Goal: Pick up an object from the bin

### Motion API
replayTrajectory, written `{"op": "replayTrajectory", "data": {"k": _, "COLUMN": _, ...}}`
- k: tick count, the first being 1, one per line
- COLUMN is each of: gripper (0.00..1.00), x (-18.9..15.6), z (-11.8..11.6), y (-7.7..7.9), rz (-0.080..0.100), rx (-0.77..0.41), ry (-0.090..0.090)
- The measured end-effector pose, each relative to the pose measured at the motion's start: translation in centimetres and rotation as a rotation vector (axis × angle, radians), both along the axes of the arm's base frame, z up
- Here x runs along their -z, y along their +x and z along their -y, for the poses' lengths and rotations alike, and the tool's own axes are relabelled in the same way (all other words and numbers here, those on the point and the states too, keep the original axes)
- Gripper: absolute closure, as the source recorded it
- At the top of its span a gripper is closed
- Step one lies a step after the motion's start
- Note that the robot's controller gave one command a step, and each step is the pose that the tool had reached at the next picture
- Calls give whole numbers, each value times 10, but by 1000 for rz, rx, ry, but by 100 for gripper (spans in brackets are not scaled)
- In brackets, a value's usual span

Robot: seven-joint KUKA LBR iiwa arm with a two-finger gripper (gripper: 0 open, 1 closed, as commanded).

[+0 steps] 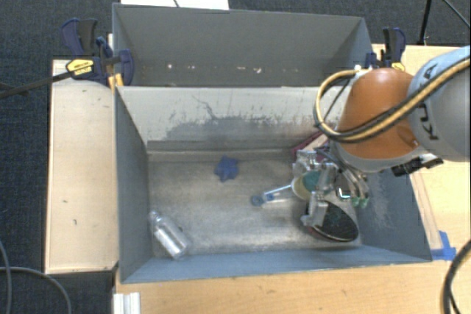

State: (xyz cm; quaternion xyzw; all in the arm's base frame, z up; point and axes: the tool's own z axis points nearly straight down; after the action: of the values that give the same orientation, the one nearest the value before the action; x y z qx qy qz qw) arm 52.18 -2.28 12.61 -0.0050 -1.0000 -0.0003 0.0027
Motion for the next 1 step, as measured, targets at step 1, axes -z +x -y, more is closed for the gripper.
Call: {"op": "replayTrajectory", "data": {"k": 1, "gripper": 0, "x": 58, "z": 16, "y": 54, "rz": 8, "rx": -15, "ry": 0}}
